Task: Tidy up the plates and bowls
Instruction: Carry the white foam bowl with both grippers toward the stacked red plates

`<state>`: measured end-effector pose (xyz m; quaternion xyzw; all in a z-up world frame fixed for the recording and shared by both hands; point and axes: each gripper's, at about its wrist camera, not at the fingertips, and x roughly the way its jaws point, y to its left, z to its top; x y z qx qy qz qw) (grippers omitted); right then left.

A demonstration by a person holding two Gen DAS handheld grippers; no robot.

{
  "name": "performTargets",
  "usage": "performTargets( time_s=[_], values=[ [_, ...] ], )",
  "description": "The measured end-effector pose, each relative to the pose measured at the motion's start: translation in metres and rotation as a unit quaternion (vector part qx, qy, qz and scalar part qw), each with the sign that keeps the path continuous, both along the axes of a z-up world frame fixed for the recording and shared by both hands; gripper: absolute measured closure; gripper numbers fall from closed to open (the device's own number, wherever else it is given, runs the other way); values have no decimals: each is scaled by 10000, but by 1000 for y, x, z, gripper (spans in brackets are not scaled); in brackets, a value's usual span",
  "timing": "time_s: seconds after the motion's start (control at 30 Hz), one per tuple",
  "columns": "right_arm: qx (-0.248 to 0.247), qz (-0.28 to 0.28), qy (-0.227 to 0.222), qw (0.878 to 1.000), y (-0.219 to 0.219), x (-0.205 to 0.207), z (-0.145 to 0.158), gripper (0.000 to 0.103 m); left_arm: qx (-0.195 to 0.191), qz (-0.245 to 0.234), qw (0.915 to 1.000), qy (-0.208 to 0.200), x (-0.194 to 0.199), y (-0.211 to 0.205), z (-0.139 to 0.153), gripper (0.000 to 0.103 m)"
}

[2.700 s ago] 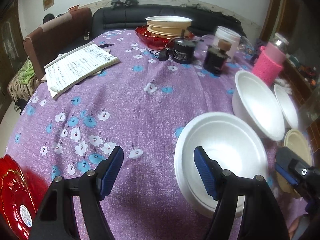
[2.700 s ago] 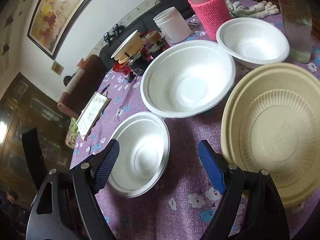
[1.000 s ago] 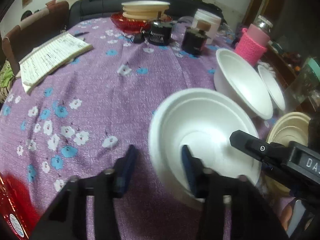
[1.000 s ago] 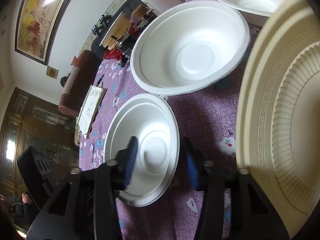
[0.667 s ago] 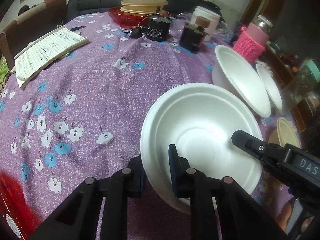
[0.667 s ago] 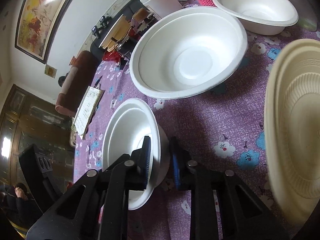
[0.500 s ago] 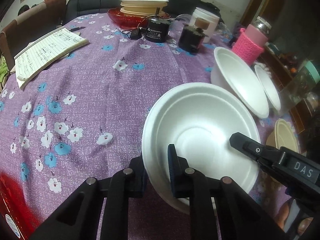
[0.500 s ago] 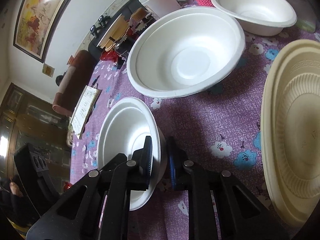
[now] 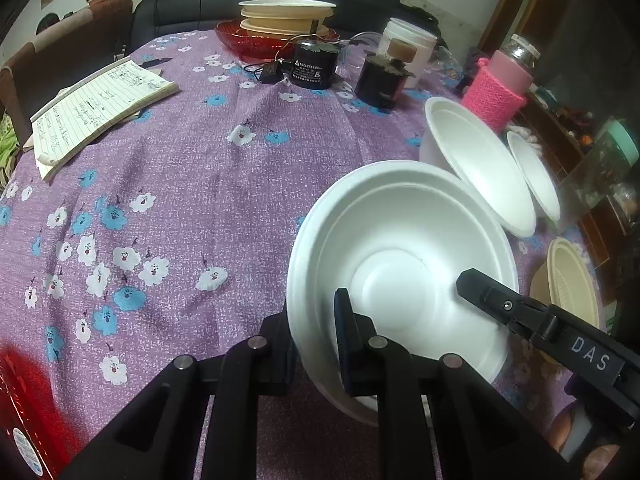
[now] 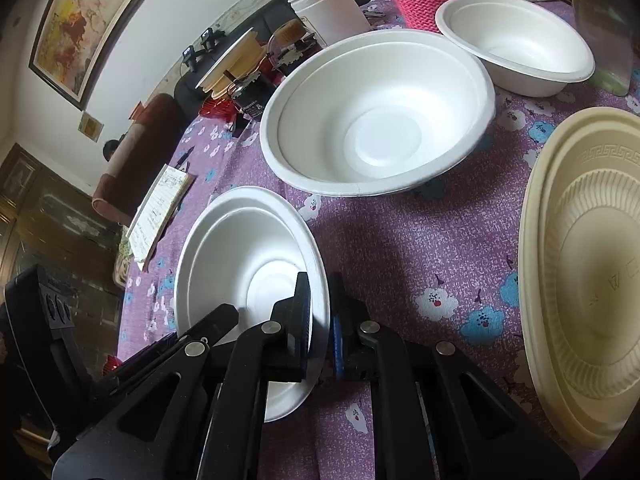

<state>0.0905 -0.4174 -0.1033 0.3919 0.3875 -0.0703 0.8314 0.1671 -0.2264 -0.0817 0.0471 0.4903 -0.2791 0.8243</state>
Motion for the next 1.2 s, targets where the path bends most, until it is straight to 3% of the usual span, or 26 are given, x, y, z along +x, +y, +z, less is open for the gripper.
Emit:
performTargets(
  time_s=[0.8, 1.2],
  values=[
    [98, 7, -178, 9998, 11, -19, 10, 95, -22, 226, 9995, -237, -15, 13, 12, 88],
    [290, 176, -445, 9984, 47, -41, 25, 94, -39, 520, 9976, -450, -47, 58, 29, 88]
  ],
)
